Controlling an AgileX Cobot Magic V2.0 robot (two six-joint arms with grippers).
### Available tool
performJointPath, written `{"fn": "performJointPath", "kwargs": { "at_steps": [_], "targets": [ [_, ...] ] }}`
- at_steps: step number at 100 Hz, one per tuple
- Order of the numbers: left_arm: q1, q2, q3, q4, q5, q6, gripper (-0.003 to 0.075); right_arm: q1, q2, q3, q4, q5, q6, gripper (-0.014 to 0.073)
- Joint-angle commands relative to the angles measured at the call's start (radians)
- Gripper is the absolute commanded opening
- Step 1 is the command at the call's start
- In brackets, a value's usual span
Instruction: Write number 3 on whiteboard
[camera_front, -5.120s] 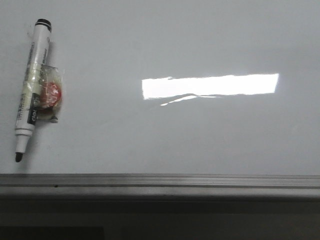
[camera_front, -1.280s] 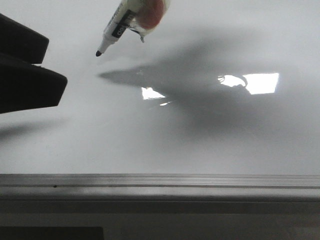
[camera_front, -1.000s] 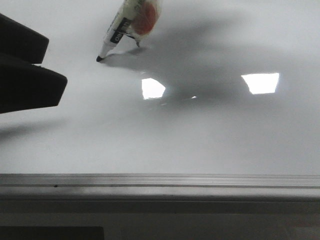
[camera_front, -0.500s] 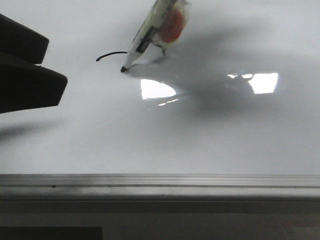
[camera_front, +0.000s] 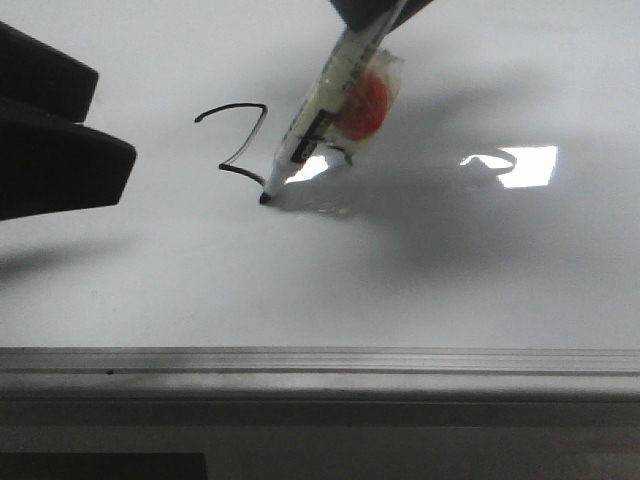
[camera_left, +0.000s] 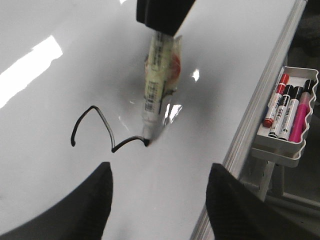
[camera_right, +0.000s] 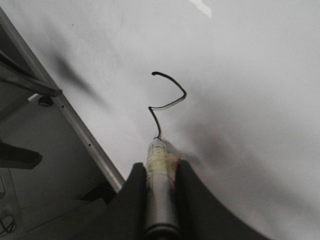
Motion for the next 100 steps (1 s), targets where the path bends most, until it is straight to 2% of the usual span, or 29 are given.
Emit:
{"fn": "performJointPath", "kwargs": {
  "at_steps": [1, 11, 28, 47, 61, 74, 81, 86, 91, 95, 100],
  "targets": [
    [0.0, -0.009, -0.031, -0.013, -0.08, -0.011, 0.0386, 0.03, 0.024, 0.0, -0.017, -0.096, -0.001, -0.0049],
    [0.0, -0.009, -0.031, -0.013, -0.082, -0.011, 0.0386, 0.063, 0.066, -0.017, -0.015, -0.14, -0.001, -0.0049],
    [0.0, -0.009, -0.031, -0.013, -0.091, -0.011, 0.0386, 0.079, 0.035, -0.051, -0.015, -0.112, 0.0, -0.0049],
    [0.0, 0.072, -0.031, -0.021, -0.135, -0.011, 0.0386, 0.136, 0.006, -0.053, -0.013, -0.101, 0.0, -0.0049],
    [0.0, 0.135, -0.031, -0.093, -0.2, -0.011, 0.0386, 0.194, 0.006, -0.055, -0.013, -0.108, 0.0, -0.0049],
    [0.0, 0.156, -0.031, -0.093, -0.21, -0.011, 0.0382, 0.204, 0.006, -0.055, -0.013, -0.108, 0.002, -0.0049],
    [0.0, 0.156, -0.031, -0.093, -0.204, -0.011, 0.0308, 0.204, 0.006, -0.055, -0.013, -0.108, 0.002, -0.0049],
    [0.0, 0.156, -0.031, -0.093, -0.197, -0.011, 0.0208, 0.204, 0.006, -0.055, -0.005, -0.108, 0.002, -0.0049],
    [0.0, 0.156, -0.031, -0.093, -0.189, -0.011, 0.0063, 0.204, 0.006, -0.055, 0.003, -0.108, 0.002, -0.005],
    [0.0, 0.156, -0.031, -0.093, -0.181, -0.011, -0.0025, 0.204, 0.006, -0.055, 0.004, -0.108, 0.002, -0.005],
    [0.0, 0.156, -0.031, -0.091, -0.177, -0.011, -0.002, 0.204, 0.006, -0.055, 0.005, -0.109, 0.002, -0.005]
  ]
}}
